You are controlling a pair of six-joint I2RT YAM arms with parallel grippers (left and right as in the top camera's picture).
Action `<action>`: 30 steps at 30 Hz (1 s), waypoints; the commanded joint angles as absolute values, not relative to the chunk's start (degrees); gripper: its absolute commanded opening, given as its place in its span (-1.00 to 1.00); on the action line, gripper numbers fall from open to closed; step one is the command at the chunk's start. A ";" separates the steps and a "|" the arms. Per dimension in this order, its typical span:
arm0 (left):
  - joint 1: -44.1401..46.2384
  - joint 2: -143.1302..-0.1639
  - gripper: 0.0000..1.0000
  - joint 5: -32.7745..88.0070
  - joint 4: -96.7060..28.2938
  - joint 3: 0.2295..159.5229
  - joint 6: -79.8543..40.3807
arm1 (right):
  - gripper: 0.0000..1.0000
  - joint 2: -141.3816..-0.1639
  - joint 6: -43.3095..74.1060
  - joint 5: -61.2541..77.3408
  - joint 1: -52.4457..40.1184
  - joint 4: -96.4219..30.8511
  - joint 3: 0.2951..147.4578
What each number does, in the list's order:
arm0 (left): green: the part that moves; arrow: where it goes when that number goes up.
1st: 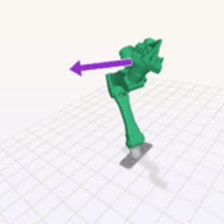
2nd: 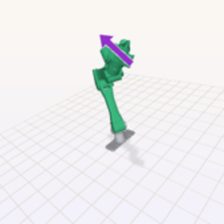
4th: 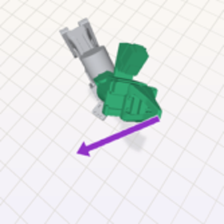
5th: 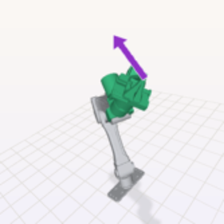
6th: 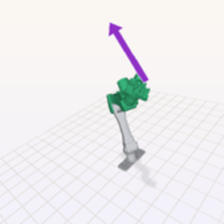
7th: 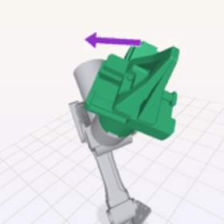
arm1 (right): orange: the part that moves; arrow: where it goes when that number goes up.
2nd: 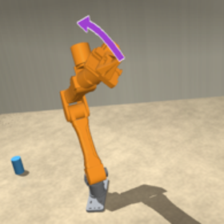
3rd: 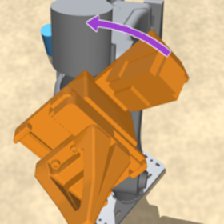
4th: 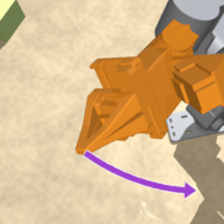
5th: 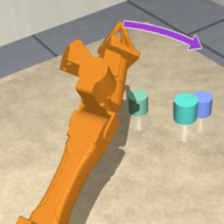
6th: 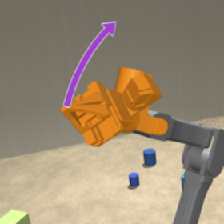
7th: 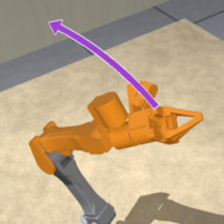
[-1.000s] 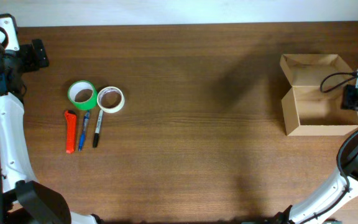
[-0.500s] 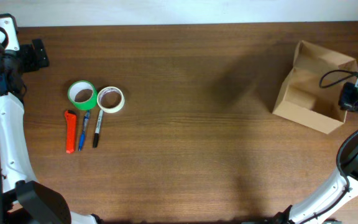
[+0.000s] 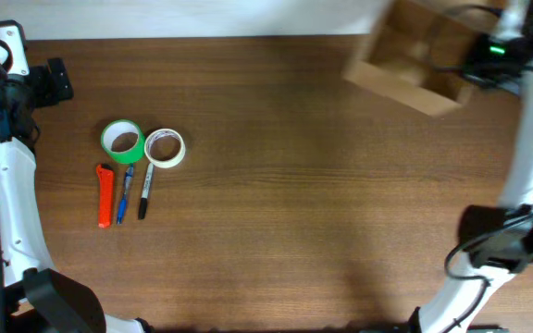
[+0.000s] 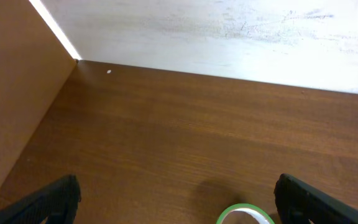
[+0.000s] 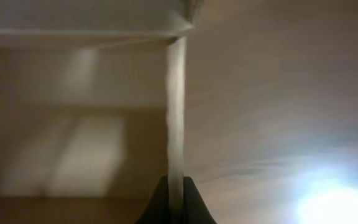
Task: Pack container
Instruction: 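Grip the box wall with the right gripper and drag it toward center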
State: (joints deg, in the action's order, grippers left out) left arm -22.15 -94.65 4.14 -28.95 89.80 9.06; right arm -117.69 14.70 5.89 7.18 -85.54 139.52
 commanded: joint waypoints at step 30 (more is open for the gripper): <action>-22.41 -95.02 0.99 4.75 -28.82 91.24 9.98 | -0.93 -138.45 32.01 -2.17 -24.36 -83.55 139.79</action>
